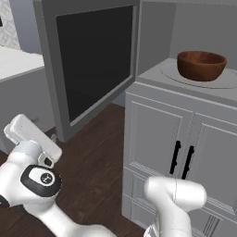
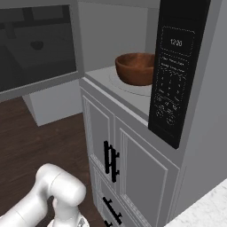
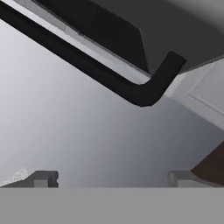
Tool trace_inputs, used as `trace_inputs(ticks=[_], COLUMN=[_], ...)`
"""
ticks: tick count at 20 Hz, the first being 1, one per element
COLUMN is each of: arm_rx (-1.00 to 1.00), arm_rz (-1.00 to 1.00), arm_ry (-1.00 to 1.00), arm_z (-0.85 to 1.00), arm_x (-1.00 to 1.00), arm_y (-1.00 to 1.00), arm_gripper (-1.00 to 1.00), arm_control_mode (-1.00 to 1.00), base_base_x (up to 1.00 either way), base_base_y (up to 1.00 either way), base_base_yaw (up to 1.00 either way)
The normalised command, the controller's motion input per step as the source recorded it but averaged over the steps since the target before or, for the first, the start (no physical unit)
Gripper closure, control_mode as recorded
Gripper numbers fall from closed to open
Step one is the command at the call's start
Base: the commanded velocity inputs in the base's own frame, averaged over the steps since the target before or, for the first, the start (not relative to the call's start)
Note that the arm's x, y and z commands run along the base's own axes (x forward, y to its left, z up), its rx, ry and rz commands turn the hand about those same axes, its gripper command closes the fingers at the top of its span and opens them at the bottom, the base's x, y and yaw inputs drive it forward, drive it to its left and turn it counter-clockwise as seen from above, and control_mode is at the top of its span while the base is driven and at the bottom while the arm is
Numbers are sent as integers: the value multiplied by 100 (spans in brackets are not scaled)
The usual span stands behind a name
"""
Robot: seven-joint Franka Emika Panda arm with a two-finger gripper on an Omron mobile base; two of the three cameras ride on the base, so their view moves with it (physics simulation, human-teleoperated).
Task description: Pick the lemon wedge from the sink and place it in the bowl. Then pick the bowl and place it in the microwave. Then close the microwave door and press the start button.
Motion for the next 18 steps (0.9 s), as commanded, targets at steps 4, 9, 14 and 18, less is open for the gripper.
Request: trace_inputs(ticks=[4,9,14,18], arm_rx=[9,27,29,30], arm_rz=[-18,-3,-1,0], arm_ry=[-12,-23,-22,-22], arm_z=[6,13,7,16], arm_x=[-7,-28,-25,-29], arm_y=[-59,-100,-100,-100], arm_gripper=[-100,-100,-100,-100], arm_control_mode=[-100,-100,-100,-100], base_base_x=[0,0,0,0], base_base_y=[0,0,0,0], base_base_yaw=[0,0,0,0])
